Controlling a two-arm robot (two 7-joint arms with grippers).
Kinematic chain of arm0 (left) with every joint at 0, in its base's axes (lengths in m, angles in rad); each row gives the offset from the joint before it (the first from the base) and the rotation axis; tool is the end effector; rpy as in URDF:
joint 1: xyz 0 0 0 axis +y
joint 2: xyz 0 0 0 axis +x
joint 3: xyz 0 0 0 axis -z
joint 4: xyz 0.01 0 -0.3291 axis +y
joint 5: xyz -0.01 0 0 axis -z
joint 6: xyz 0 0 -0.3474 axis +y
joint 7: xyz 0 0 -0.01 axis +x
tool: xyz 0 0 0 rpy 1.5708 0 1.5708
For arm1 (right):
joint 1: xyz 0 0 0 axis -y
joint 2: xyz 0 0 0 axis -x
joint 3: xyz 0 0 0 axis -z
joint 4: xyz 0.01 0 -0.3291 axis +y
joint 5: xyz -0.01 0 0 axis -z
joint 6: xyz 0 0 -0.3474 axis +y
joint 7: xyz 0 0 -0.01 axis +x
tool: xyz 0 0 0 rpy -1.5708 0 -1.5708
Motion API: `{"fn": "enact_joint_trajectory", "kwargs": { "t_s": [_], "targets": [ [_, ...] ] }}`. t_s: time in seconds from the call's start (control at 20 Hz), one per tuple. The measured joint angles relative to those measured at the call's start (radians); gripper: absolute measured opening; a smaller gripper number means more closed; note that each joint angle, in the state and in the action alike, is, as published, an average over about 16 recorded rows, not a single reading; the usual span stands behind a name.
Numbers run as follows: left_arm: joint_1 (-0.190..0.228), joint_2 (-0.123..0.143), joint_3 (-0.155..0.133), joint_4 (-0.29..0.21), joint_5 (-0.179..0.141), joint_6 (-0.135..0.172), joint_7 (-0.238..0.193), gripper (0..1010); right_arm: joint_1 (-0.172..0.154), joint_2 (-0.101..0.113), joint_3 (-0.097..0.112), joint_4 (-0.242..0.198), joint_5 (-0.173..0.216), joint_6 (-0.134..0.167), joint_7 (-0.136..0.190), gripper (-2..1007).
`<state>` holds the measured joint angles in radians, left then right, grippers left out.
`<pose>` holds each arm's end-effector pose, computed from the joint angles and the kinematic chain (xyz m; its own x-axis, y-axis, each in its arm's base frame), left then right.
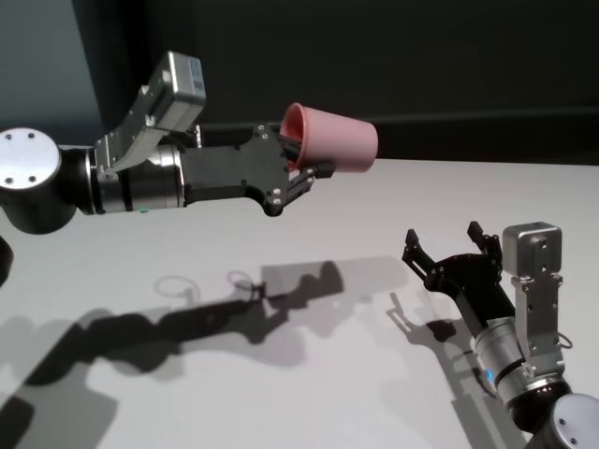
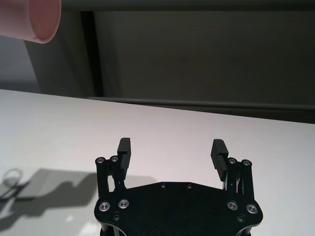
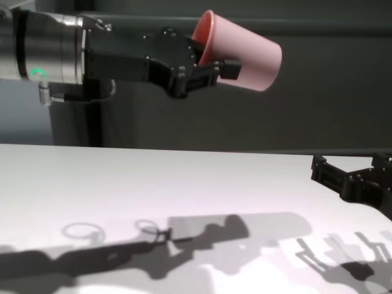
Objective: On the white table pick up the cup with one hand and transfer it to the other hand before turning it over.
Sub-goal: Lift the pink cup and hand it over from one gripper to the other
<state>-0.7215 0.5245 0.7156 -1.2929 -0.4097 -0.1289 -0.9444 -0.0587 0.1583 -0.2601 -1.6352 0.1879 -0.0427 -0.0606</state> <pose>0.5244 0.0190 -0.1943 0.9184 0.1379 0.3709 -0.2249 0.9532 0.2023 0.3352 0.0434 -0.3469 0.2028 -0.9779 -0.0508 0.9792 0.2028 0.0061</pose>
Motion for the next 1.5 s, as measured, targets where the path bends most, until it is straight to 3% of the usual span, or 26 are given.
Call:
{"fn": "enact_joint_trajectory", "kwargs": {
  "t_s": [0.2, 0.45, 0.9, 1.5],
  "targets": [
    [0.020, -0.037, -0.028, 0.024, -0.076, -0.008, 0.004, 47, 0.000, 0.000, 0.000, 0.000, 0.000, 0.000, 0.000, 1000],
    [0.028, -0.083, -0.039, 0.059, -0.132, -0.014, 0.004, 47, 0.000, 0.000, 0.000, 0.000, 0.000, 0.000, 0.000, 1000],
    [0.015, -0.143, -0.029, 0.120, -0.162, -0.025, -0.008, 47, 0.000, 0.000, 0.000, 0.000, 0.000, 0.000, 0.000, 1000],
    [0.006, -0.154, -0.029, 0.163, -0.185, -0.034, -0.039, 47, 0.000, 0.000, 0.000, 0.000, 0.000, 0.000, 0.000, 1000]
  ]
}}
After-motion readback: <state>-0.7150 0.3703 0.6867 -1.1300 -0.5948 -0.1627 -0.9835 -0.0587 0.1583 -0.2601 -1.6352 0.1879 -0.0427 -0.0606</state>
